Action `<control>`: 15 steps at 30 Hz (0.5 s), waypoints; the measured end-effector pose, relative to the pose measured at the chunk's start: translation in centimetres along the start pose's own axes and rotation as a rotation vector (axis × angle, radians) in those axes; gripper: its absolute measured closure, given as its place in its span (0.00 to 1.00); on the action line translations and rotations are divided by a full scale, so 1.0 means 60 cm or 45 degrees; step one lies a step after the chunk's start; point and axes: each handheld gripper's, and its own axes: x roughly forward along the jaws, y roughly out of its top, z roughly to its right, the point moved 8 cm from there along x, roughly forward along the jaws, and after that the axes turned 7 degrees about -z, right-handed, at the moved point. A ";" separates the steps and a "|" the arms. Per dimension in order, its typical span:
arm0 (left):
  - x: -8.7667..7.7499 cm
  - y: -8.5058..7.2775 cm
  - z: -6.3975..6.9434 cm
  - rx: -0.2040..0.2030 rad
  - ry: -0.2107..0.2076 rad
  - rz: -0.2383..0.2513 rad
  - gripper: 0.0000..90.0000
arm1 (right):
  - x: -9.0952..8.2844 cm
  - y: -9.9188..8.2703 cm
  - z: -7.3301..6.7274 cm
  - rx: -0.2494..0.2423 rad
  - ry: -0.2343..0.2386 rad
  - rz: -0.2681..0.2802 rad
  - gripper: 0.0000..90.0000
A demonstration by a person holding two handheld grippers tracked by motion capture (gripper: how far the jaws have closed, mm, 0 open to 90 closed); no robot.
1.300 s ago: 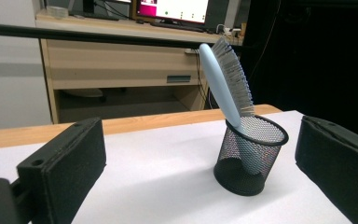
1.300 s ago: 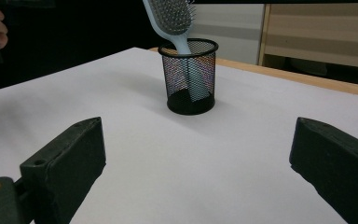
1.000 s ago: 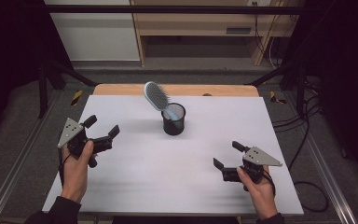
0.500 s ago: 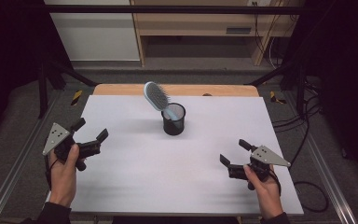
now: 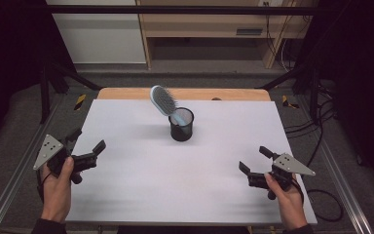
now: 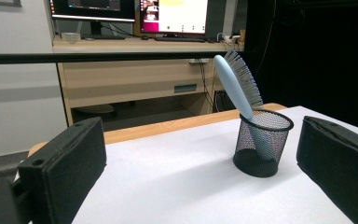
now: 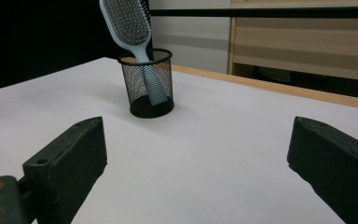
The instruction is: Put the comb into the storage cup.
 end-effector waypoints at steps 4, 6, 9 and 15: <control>-0.004 -0.006 -0.002 -0.013 -0.006 -0.002 0.01 | -0.005 -0.007 0.006 0.001 -0.011 0.003 0.05; -0.006 -0.008 -0.003 -0.015 -0.004 -0.002 0.01 | -0.007 -0.008 0.009 0.002 -0.020 0.011 0.05; -0.009 -0.011 -0.004 -0.019 -0.005 -0.001 0.01 | -0.010 -0.011 0.014 0.006 -0.028 0.019 0.05; -0.014 -0.018 -0.002 -0.023 -0.014 -0.003 0.01 | -0.010 -0.016 0.017 -0.004 -0.036 0.018 0.05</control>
